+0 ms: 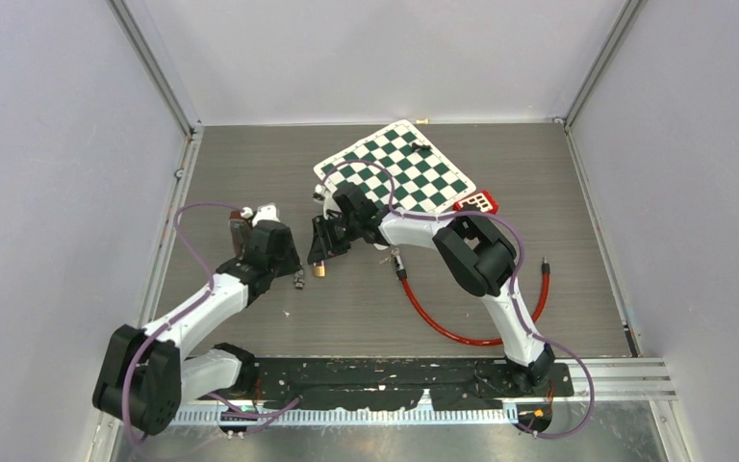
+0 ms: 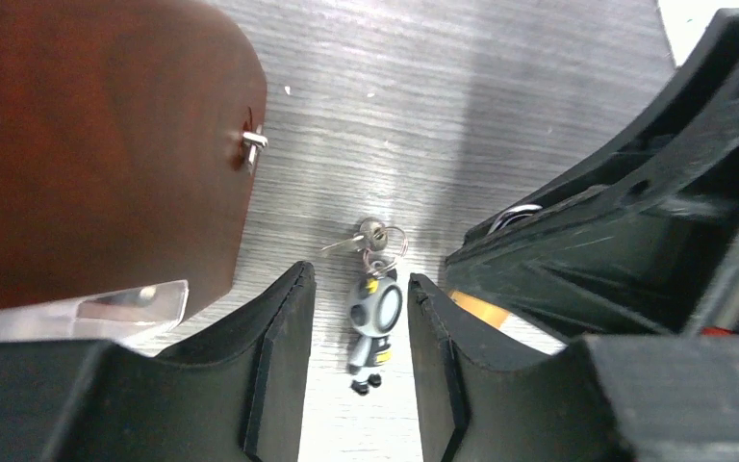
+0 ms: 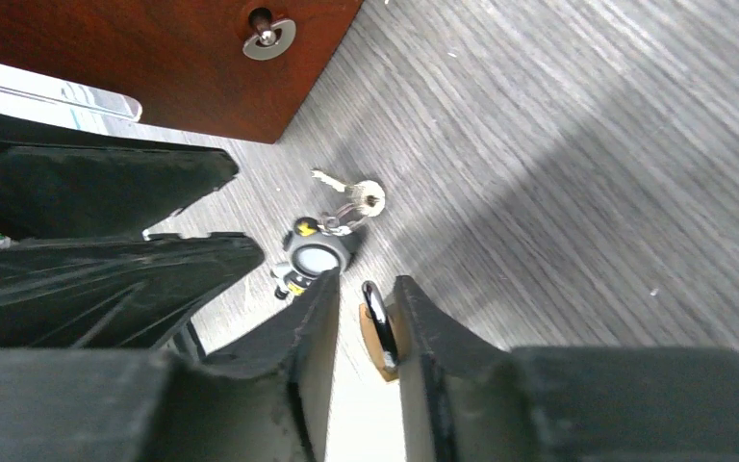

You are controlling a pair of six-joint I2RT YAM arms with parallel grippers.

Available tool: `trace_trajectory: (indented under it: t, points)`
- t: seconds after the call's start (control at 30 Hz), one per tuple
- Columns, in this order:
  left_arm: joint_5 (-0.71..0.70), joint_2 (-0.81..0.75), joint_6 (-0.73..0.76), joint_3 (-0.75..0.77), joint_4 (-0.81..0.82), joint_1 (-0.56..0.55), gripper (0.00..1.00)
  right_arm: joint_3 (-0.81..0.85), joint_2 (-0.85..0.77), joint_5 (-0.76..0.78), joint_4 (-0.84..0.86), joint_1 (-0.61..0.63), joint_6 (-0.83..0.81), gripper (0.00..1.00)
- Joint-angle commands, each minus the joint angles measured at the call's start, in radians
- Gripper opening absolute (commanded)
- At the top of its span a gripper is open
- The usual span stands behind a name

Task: Lock with the key
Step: Place the key at the center of the board.

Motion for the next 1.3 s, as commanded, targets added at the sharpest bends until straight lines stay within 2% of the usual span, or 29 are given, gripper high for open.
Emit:
trace_trajectory:
  t: [0.0,0.13,0.27,0.47,0.63,0.73,0.87,1.03,1.1,1.27]
  points:
    - [-0.104,-0.074,-0.034,0.033,-0.087,0.001,0.41,0.058,-0.022,-0.036,0.030,0.008,0.044,0.52]
    - [-0.088,-0.134,-0.032,0.034,-0.100,0.001,0.41,0.070,-0.050,-0.006,-0.036,0.007,0.059,0.62]
    - [-0.009,-0.187,-0.021,0.028,-0.068,0.001,0.43,0.084,-0.095,0.127,-0.142,0.003,0.015,0.73]
    - [0.094,-0.220,0.009,0.018,0.000,0.000,0.48,0.080,-0.189,0.328,-0.253,-0.015,-0.058,0.78]
    - [0.222,-0.184,0.053,-0.006,0.095,-0.002,0.54,0.035,-0.267,0.480,-0.299,-0.025,-0.090,0.81]
    - [0.271,-0.127,0.089,0.004,0.135,-0.036,0.55,-0.014,-0.326,0.578,-0.329,-0.043,-0.082,0.80]
    - [0.263,0.010,0.124,0.054,0.170,-0.116,0.56,-0.150,-0.424,0.643,-0.351,-0.113,-0.015,0.72]
    - [0.262,0.202,0.130,0.148,0.195,-0.195,0.48,-0.315,-0.549,0.662,-0.328,-0.208,0.007,0.69]
    - [0.217,0.274,0.120,0.199,0.151,-0.218,0.46,-0.373,-0.576,0.672,-0.329,-0.225,0.009,0.69]
    - [0.237,0.401,0.071,0.239,0.155,-0.222,0.40,-0.439,-0.619,0.694,-0.335,-0.261,0.022,0.68]
